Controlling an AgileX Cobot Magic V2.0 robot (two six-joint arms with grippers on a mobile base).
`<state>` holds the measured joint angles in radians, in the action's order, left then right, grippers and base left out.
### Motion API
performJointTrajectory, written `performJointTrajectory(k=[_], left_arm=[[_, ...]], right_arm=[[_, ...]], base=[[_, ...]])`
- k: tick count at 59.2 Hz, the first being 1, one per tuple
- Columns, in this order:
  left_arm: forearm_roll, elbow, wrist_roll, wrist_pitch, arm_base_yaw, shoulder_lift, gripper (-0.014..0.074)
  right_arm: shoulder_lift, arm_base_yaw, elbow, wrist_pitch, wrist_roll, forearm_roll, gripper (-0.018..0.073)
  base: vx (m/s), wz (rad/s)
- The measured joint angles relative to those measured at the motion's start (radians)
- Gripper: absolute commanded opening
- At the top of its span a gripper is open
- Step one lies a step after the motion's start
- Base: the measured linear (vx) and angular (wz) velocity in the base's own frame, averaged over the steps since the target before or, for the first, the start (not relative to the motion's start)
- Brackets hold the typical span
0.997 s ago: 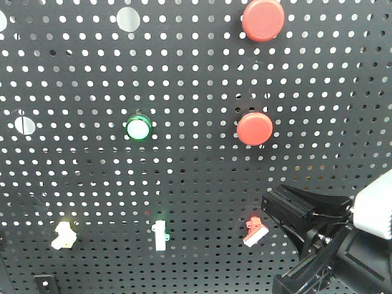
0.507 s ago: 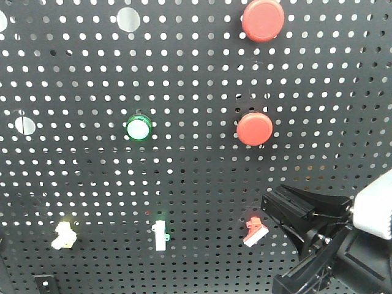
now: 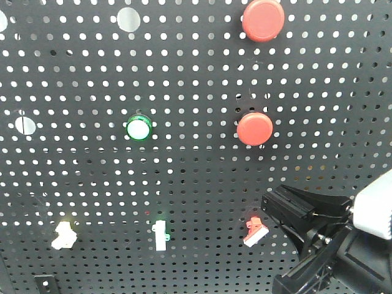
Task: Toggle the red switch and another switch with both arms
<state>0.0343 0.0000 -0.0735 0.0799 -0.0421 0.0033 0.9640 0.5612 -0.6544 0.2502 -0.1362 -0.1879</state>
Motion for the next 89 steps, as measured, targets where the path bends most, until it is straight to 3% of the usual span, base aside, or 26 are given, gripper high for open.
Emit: performJointTrajectory(k=[57,66,72,79,89], left_arm=[[-0.005,0.026,-0.015,-0.008,0.000,-0.013,0.0002],[-0.005,0.026,-0.015,-0.008,0.000,-0.013,0.0002],[-0.005,0.026,-0.015,-0.008,0.000,-0.013,0.0002],[-0.005,0.026,-0.015,-0.008,0.000,-0.013,0.0002],[-0.005,0.026,-0.015,-0.008,0.000,-0.013,0.0002]], right_arm=[[0.001,0.000,0.000,-0.002,0.001,0.000,-0.0006],[-0.058,-0.005,0.053,-0.001,0.084,0.015,-0.0006],[-0.181,-0.059,0.150,0.002,0.160,0.090,-0.0006],[-0.423,-0.211,0.331,-0.011,0.213,0.214,-0.0006],[-0.770,-0.412,0.520,-0.143,0.279,0.240,-0.0006]], base=[[0.00,0.00],[0.00,0.00],[0.00,0.00],[0.00,0.00],[0.00,0.00]])
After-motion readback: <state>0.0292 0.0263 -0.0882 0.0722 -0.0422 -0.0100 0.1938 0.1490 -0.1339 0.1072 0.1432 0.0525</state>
